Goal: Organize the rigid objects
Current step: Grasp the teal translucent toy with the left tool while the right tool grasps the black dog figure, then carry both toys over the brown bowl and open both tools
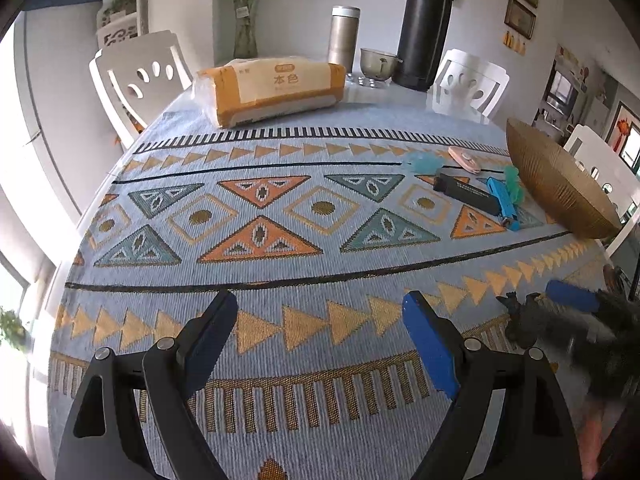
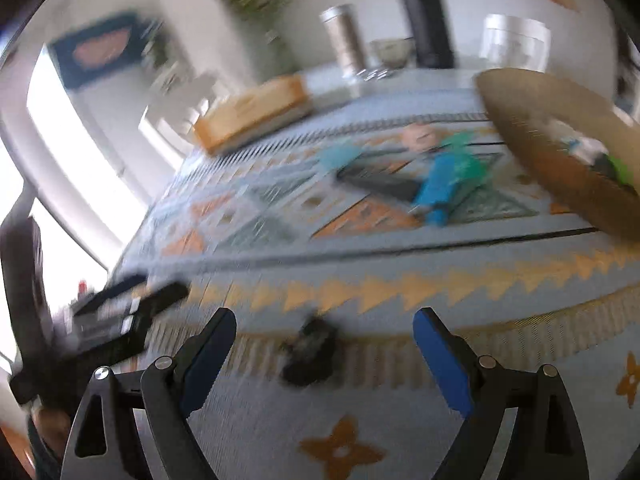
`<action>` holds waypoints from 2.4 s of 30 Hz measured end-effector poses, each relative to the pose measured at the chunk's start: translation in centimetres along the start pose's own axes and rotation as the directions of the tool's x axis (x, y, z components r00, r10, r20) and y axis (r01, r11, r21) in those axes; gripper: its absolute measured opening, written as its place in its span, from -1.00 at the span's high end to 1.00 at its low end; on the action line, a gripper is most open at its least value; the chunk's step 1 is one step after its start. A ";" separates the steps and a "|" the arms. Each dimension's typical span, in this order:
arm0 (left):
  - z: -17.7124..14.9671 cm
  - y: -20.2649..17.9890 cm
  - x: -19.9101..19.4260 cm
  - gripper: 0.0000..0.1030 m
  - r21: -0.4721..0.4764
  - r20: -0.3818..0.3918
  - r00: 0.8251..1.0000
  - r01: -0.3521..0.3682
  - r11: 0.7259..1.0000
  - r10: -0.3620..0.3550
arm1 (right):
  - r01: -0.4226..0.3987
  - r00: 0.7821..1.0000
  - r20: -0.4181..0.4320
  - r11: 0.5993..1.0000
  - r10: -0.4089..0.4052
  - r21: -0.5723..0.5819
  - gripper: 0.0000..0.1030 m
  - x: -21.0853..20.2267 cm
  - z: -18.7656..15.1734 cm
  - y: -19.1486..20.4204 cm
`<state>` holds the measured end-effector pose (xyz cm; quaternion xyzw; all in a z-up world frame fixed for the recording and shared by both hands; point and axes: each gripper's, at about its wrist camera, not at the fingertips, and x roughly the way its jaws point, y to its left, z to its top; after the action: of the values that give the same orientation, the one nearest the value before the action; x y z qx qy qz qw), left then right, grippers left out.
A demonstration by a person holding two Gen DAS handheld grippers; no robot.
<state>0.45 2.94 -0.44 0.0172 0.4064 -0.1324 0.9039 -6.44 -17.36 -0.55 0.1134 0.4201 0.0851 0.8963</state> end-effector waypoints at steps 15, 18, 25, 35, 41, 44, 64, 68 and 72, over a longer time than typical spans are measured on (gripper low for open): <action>9.6 -7.7 5.3 -0.62 0.292 -0.007 0.995 0.099 0.951 -0.101 | 0.149 0.987 -0.048 0.985 -0.154 -0.087 0.09 1.9 0.1 1.4; 11.4 -8.3 9.2 -0.61 0.232 -0.073 0.986 0.162 0.959 -0.149 | 0.154 0.986 -0.048 0.983 -0.159 -0.098 0.29 2.0 0.4 1.0; 12.4 -10.1 13.9 -0.49 0.253 -0.126 0.981 0.176 0.951 -0.148 | 0.129 0.990 -0.044 0.985 -0.134 -0.113 0.28 2.2 1.0 -0.1; 11.8 -9.7 12.6 0.23 0.256 -0.101 0.988 0.138 0.957 -0.115 | 0.136 0.990 -0.018 0.985 -0.139 -0.106 0.29 2.0 1.2 -0.4; 9.0 -6.1 7.1 0.23 0.181 -0.061 0.992 0.120 0.976 -0.111 | 0.137 0.989 0.053 0.990 -0.135 -0.043 0.30 0.5 1.6 -1.5; 6.6 -3.9 3.8 0.23 0.127 -0.041 0.994 0.108 0.986 -0.103 | 0.156 0.986 0.060 0.987 -0.153 -0.040 0.30 0.5 1.5 -1.5; -0.7 -0.7 -1.7 0.22 0.045 0.086 0.995 0.041 0.998 -0.045 | 0.099 0.993 0.054 0.987 -0.107 0.125 -0.40 -0.6 1.4 -4.7; -0.7 -0.3 -1.6 0.22 0.027 0.080 0.995 0.055 0.998 -0.057 | -0.020 0.995 0.099 0.969 -0.004 0.246 -0.50 -1.6 1.1 -7.3; -0.8 -0.5 -1.5 0.22 0.035 0.076 0.995 0.055 0.998 -0.057 | -0.116 0.990 0.119 0.940 0.082 0.322 -0.50 -1.8 0.9 -9.1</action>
<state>-1.26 2.92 0.17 0.0157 0.3693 -0.1649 0.9144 -6.38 -26.65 -1.18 0.2862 0.3750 0.0531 0.8801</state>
